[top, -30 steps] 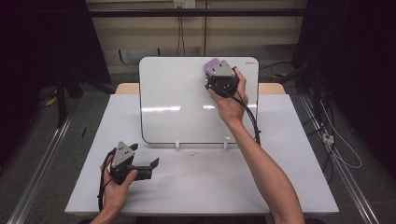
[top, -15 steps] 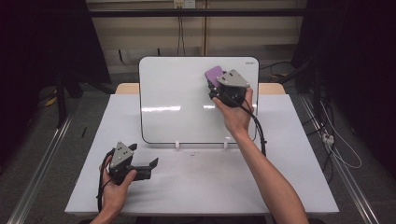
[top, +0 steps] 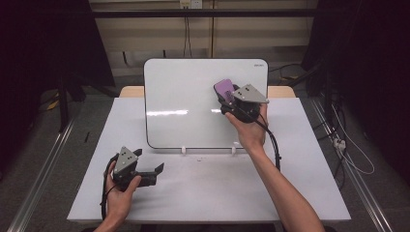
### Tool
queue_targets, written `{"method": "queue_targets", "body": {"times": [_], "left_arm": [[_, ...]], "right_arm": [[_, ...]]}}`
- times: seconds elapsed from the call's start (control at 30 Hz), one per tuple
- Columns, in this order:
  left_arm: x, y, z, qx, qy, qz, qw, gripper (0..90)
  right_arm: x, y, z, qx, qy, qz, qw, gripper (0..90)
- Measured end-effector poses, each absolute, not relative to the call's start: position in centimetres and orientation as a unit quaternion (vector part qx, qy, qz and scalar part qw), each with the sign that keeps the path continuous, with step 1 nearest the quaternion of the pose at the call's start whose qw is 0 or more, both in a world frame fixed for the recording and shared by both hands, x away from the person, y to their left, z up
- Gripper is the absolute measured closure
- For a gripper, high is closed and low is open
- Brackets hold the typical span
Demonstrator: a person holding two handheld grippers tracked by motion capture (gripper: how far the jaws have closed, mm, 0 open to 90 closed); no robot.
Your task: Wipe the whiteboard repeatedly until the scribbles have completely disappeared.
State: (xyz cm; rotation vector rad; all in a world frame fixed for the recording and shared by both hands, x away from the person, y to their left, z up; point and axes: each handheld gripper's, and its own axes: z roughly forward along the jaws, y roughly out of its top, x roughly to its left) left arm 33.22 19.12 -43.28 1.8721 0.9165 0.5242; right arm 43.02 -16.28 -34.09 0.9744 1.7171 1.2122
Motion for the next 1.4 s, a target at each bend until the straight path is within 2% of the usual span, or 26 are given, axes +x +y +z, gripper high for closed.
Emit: {"method": "queue_targets", "body": {"times": [0.63, 1.13, 1.4], "left_arm": [[33.1, 18.7, -43.0, 0.752, 0.374, 0.243, 0.485, 4.9], [32.8, 17.8, -42.8, 0.744, 0.371, 0.246, 0.499, 4.9], [32.5, 17.3, -41.8, 0.713, 0.382, 0.289, 0.512, 8.9]], "right_arm": [[40.8, -15.6, -37.0, 0.393, 0.672, 0.557, 0.29, 42.2], [39.6, -15.4, -38.1, 0.391, 0.671, 0.575, 0.259, 42.1], [38.9, -14.5, -39.3, 0.391, 0.671, 0.591, 0.218, 42.1]]}}
